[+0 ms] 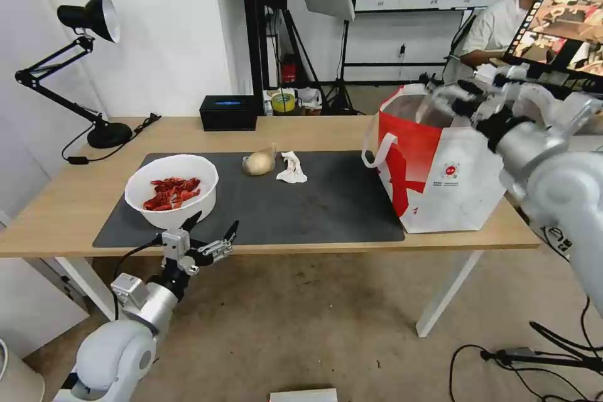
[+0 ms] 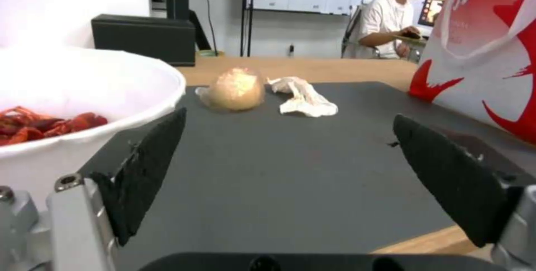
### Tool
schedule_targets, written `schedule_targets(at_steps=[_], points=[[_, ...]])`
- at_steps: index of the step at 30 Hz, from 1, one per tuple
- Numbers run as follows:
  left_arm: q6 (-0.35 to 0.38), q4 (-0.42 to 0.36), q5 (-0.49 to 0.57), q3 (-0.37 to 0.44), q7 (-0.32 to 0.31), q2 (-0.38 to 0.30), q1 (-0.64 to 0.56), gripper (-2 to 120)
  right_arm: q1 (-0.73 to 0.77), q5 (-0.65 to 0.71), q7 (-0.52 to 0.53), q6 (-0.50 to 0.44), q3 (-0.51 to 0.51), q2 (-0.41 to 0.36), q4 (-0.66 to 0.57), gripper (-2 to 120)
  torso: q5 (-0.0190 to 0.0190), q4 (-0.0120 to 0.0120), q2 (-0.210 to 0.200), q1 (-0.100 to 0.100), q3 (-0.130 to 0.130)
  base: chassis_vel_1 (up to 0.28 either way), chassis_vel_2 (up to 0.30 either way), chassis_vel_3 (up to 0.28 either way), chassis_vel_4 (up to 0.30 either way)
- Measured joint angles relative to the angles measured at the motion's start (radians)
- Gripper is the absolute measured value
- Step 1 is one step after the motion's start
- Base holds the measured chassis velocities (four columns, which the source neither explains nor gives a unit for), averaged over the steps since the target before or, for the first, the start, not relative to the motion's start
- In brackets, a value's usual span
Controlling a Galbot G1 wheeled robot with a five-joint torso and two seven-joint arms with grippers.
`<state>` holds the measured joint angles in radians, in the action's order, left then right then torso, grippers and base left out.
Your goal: Pick up the trash from the table and place it into the takeout bag.
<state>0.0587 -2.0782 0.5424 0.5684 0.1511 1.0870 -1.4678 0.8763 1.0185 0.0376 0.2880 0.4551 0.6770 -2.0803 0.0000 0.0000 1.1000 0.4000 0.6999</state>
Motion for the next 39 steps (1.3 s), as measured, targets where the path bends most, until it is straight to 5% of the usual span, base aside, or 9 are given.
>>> schedule_targets(at_steps=[8, 21, 39], points=[[-0.039, 0.002, -0.002, 0.014, 0.008, 0.004, -0.019, 100, 0.221, -0.101, -0.038, -0.095, 0.056, 0.001, -0.126, 100, -0.0001, -0.0002, 0.0, 0.0, 0.0, 0.0, 0.0, 0.0, 0.0], [-0.107, 0.036, -0.031, 0.055, 0.006, 0.059, -0.088, 100, 0.566, -0.33, -0.042, -0.29, 0.033, 0.176, -0.147, 100, 0.0, 0.0, 0.0, 0.0, 0.0, 0.0, 0.0, 0.0, 0.0], [-0.121, 0.084, -0.105, 0.071, -0.013, 0.094, -0.129, 100, 0.723, -0.47, 0.034, -0.312, -0.053, 0.284, -0.071, 100, 0.0, 0.0, 0.0, 0.0, 0.0, 0.0, 0.0, 0.0, 0.0]])
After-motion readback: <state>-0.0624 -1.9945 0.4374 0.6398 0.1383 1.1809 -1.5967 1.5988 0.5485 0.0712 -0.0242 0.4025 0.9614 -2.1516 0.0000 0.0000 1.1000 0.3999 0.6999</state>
